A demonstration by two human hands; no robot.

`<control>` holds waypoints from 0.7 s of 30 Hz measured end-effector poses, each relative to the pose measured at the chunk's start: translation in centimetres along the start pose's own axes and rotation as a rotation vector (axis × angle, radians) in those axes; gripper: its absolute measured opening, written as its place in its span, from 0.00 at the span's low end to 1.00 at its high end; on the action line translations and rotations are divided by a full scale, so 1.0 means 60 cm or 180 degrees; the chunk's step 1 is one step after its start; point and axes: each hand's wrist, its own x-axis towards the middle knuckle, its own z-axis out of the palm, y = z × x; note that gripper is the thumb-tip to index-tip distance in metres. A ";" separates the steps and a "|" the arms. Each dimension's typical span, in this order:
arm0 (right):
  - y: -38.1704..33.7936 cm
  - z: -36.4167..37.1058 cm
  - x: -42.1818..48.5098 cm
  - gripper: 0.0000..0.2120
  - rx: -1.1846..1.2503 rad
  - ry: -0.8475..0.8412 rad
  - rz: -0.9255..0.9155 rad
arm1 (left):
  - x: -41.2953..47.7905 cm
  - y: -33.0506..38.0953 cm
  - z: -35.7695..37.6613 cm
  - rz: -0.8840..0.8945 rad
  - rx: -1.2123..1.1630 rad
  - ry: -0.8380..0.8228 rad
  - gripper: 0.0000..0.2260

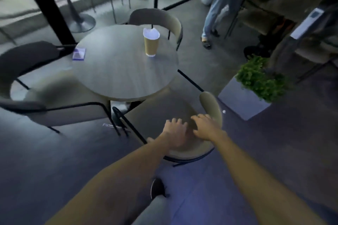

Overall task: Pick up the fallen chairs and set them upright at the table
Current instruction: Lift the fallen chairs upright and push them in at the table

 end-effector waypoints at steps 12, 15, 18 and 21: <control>0.058 0.046 0.092 0.28 -0.0657 -0.0361 -0.1173 | 0.021 0.050 0.071 -0.1335 -0.0661 -0.0043 0.21; 0.092 0.050 0.105 0.26 -0.0889 -0.0402 -0.1472 | 0.023 0.104 0.092 -0.1675 -0.0859 -0.0061 0.21; 0.126 0.058 0.102 0.26 -0.1133 -0.0463 -0.1694 | 0.019 0.156 0.101 -0.1966 -0.1073 -0.0018 0.21; 0.173 0.077 0.092 0.26 -0.1338 -0.0583 -0.1933 | 0.012 0.221 0.107 -0.2258 -0.1148 0.0044 0.20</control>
